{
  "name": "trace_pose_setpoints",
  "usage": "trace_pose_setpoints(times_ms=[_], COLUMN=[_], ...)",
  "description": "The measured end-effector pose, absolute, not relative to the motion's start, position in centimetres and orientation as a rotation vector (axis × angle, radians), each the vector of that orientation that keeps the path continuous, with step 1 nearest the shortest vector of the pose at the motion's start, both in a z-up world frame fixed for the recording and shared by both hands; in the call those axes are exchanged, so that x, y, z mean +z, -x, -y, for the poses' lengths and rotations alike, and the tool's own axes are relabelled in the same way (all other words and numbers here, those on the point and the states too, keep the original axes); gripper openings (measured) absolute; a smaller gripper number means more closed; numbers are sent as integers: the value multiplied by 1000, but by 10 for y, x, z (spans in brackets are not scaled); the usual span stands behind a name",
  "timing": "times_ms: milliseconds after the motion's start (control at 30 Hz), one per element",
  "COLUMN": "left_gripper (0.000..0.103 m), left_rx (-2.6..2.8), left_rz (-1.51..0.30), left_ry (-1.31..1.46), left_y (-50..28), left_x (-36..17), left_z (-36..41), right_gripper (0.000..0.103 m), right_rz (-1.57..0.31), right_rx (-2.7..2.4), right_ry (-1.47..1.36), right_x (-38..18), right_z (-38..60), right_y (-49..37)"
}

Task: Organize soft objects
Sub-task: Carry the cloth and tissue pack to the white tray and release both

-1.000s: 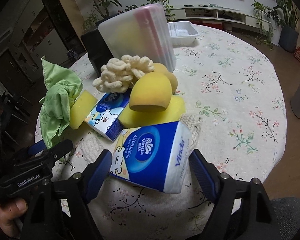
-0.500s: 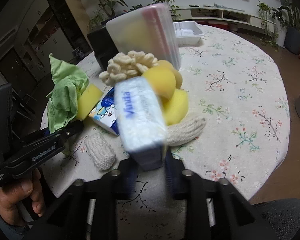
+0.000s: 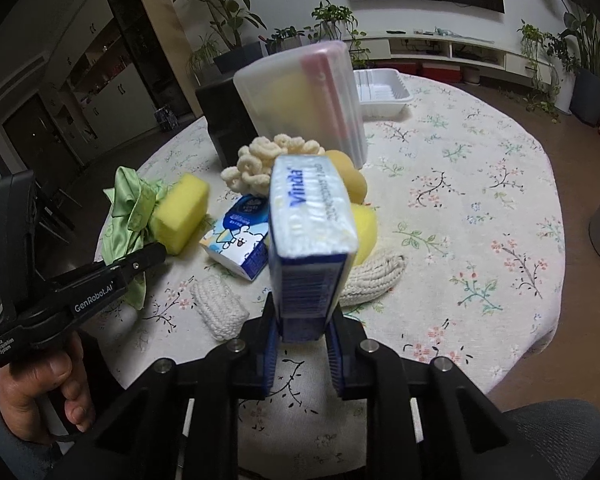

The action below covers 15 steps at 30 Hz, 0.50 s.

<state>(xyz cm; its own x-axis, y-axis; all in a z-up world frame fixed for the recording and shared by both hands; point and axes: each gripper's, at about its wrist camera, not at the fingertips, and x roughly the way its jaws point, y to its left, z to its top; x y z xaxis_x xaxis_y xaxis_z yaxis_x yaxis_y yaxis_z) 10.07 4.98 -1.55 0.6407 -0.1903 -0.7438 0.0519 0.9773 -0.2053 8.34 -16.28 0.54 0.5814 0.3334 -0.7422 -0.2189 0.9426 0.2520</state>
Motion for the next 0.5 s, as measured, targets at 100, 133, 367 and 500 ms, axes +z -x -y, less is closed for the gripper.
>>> trace_pose_setpoints(times_ms=[100, 133, 367, 500], left_gripper=[4, 4, 4, 4], left_rx=[-159, -166, -173, -199], left_rz=[-853, -850, -835, -816], left_ry=[193, 203, 244, 235], left_y=[-94, -90, -87, -84], left_x=[-10, -9, 3, 13], left_z=[-54, -57, -76, -76], right_gripper=[23, 23, 23, 23], right_rz=[-865, -859, -840, -833], right_rx=[333, 333, 294, 259], right_ry=[-140, -140, -157, -168], right_x=[15, 17, 23, 25], right_z=[166, 167, 188, 204], right_y=[-78, -77, -82, -87])
